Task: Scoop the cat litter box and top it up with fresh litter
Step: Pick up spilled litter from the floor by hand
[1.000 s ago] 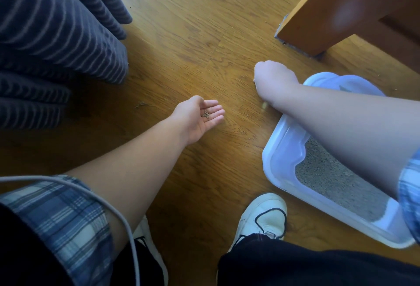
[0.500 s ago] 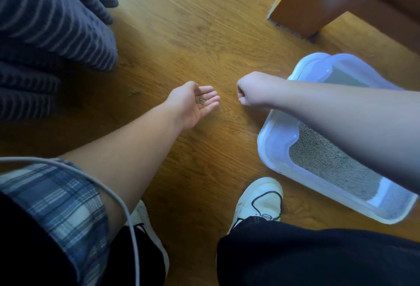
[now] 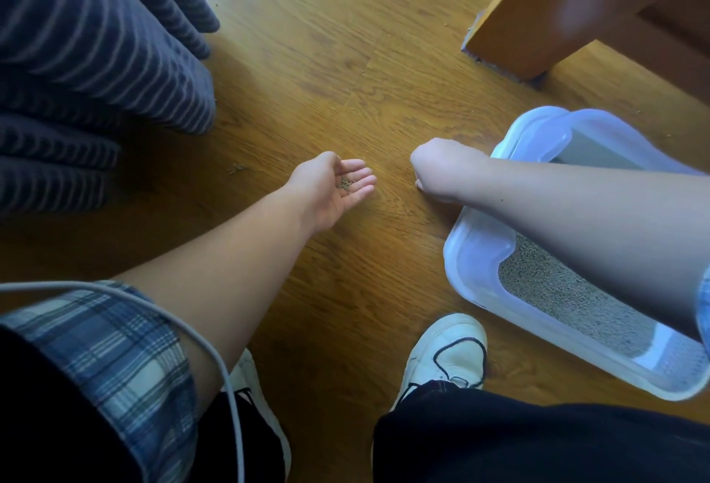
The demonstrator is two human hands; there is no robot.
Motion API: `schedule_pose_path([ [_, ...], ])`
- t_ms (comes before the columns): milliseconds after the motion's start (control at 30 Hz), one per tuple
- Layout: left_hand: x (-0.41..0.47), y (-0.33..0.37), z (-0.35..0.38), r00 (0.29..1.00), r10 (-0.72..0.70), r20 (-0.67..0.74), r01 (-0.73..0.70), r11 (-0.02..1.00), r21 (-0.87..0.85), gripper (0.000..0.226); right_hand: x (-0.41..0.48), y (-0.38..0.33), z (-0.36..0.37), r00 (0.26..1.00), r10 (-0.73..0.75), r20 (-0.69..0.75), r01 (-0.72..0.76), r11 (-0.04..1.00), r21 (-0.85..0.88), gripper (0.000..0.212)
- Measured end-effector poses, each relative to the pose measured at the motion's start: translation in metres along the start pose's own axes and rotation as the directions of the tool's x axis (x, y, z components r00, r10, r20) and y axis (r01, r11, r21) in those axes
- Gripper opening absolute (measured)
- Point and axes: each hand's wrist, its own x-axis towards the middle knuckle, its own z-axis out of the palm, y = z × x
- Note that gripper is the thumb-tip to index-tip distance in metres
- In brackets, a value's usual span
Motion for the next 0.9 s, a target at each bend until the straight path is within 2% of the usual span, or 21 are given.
schedule_pose_path([
  [133, 0.001, -0.001, 0.0, 1.0, -0.004, -0.003, 0.004, 1.0, 0.001, 0.033, -0.007, -0.006, 0.001, 1.0, 0.028, -0.012, -0.029, 0.999, -0.041, 0.022],
  [333, 0.003, -0.004, -0.002, 1.0, -0.009, -0.017, 0.009, 1.0, 0.01, 0.032, -0.013, -0.02, 0.001, 0.999, -0.037, -0.019, 0.034, 0.99, -0.135, 0.021],
  [433, 0.005, -0.005, -0.003, 1.0, -0.019, -0.001, 0.019, 1.0, 0.021, 0.032, -0.012, -0.022, -0.005, 0.985, -0.088, -0.149, 0.092, 0.995, 0.022, 0.015],
  [533, 0.006, -0.007, -0.003, 0.999, -0.025, 0.031, 0.023, 0.999, 0.045, 0.03, -0.019, -0.034, -0.018, 0.932, -0.233, -0.277, 0.296, 0.932, 0.211, 0.009],
  [600, 0.007, -0.009, -0.002, 0.999, -0.017, 0.038, 0.015, 0.998, 0.054, 0.026, -0.024, -0.045, -0.024, 0.902, -0.309, -0.303, 0.39, 0.884, 0.258, 0.008],
  [700, 0.008, -0.011, -0.001, 0.999, 0.011, 0.053, -0.013, 0.999, 0.033, 0.032, -0.023, -0.053, -0.025, 0.877, -0.367, -0.311, 0.444, 0.867, 0.227, 0.01],
  [800, 0.004, -0.007, 0.001, 0.997, -0.006, 0.073, 0.005, 1.0, 0.018, 0.029, -0.016, -0.042, -0.027, 0.866, -0.343, -0.363, 0.447, 0.858, 0.254, 0.02],
  [900, 0.004, -0.001, -0.001, 0.998, -0.038, 0.051, 0.037, 0.999, 0.022, 0.037, 0.0, -0.01, -0.038, 0.864, -0.17, -0.475, 0.349, 0.881, 0.319, 0.026],
])
